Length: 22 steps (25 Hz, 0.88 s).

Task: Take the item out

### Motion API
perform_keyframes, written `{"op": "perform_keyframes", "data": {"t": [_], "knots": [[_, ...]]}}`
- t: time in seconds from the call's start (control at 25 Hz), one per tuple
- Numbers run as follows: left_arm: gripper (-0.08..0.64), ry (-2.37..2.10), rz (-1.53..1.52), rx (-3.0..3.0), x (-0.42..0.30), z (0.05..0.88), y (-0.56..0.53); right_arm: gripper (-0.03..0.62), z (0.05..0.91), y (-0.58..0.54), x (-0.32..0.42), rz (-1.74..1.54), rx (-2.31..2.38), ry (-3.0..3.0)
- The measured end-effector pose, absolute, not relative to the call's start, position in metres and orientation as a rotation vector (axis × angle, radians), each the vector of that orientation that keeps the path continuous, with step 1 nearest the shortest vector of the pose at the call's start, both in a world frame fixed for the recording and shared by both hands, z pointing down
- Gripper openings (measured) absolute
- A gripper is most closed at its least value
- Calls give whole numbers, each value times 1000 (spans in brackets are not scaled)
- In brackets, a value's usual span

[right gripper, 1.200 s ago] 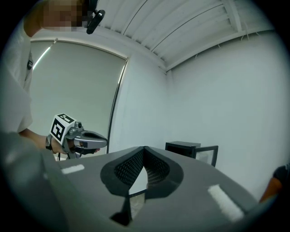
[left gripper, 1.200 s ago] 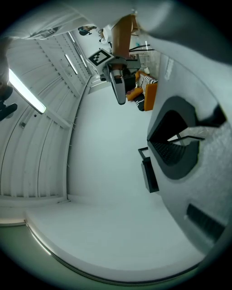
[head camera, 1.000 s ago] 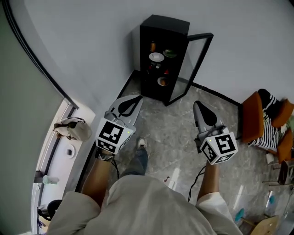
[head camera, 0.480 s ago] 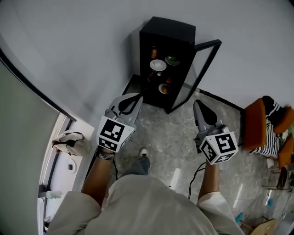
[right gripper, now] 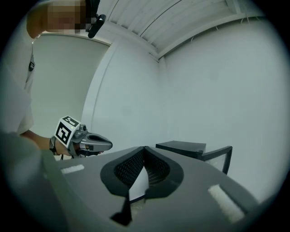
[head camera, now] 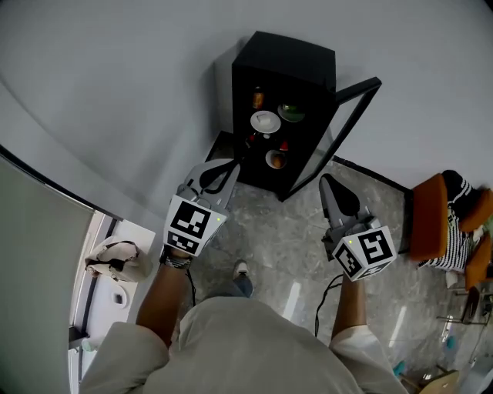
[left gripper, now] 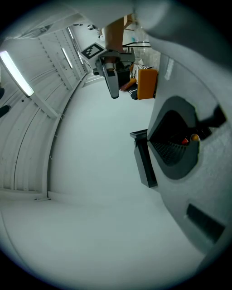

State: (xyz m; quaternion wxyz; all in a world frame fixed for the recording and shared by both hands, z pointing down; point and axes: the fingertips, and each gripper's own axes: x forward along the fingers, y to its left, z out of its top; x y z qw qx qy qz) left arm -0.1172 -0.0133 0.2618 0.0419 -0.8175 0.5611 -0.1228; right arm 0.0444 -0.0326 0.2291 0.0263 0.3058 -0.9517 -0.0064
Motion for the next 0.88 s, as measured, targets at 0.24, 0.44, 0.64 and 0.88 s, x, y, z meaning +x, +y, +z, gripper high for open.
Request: {"op": "perform_keyframes", "data": {"t": [0.24, 0.44, 0.64, 0.88], "knots": [[6, 1677, -433, -2520, -138, 272, -71, 8, 247, -85, 19, -57, 970, -2864], [6, 1640, -473, -2543, -147, 285, -113, 8, 259, -124, 5, 7, 1018, -2863], [6, 1604, -525, -2590, -151, 305, -155, 8, 275, -159, 3, 62, 1047, -2834], [6, 1564, -615, -2585, -148, 334, -207, 8, 311, -200, -1, 107, 1014, -2793]]}}
